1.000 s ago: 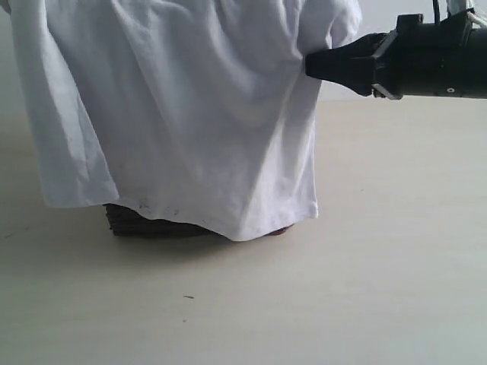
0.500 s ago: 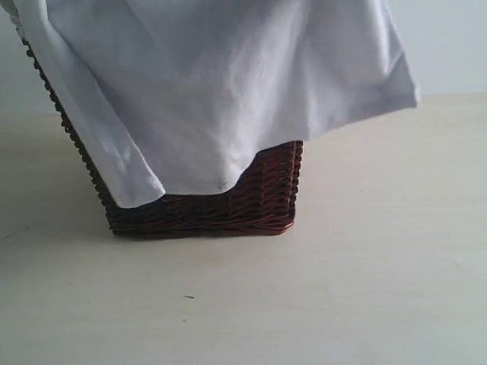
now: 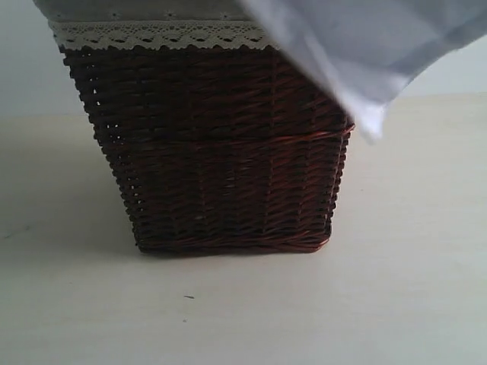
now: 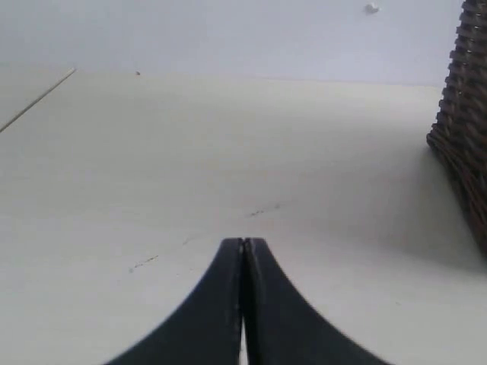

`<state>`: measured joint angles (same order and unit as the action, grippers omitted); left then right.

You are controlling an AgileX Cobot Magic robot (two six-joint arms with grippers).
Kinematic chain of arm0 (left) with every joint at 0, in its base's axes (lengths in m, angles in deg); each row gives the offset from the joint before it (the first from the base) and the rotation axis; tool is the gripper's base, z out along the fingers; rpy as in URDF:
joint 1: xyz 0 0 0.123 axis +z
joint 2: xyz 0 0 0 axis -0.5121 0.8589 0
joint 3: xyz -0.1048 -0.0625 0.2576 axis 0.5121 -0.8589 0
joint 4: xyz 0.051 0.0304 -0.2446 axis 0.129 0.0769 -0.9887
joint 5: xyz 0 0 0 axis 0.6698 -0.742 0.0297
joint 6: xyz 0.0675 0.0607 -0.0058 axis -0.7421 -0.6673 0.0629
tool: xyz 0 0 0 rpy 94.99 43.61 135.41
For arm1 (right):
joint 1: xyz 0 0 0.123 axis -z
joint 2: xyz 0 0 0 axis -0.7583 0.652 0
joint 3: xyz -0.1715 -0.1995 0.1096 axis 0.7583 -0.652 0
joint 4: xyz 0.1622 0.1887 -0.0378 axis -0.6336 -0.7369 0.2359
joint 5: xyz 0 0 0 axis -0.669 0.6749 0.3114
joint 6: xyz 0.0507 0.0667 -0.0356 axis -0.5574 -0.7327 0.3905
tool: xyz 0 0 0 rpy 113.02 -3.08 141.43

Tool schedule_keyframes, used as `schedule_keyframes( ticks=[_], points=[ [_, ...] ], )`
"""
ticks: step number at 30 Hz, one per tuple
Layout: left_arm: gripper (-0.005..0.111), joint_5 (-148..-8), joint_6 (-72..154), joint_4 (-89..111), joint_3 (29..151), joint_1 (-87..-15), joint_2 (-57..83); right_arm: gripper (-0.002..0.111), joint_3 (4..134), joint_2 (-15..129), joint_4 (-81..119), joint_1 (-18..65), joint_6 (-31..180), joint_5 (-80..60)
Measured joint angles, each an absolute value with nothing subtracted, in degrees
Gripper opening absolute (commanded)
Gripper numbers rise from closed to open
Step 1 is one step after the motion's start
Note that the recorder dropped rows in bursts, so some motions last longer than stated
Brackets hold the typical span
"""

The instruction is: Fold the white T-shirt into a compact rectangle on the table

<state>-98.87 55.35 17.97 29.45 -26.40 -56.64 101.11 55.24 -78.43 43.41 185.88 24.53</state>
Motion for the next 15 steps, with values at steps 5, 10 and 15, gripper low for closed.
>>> schedule_keyframes(
  ticks=[5, 10, 15],
  points=[
    [0.0, -98.87, 55.35, 17.97, 29.45, -26.4, -56.64, 0.0, 115.56, 55.24, -79.46, 43.41, 186.4, 16.36],
    [0.0, -98.87, 55.35, 17.97, 29.45, -26.4, -56.64, 0.0, 123.77, 54.57, -80.55, 43.41, 188.34, 11.21],
    [0.0, -98.87, 55.35, 17.97, 29.45, -26.4, -56.64, 0.0, 124.63, 54.04, -72.77, 43.41, 179.88, 13.16]
  ],
)
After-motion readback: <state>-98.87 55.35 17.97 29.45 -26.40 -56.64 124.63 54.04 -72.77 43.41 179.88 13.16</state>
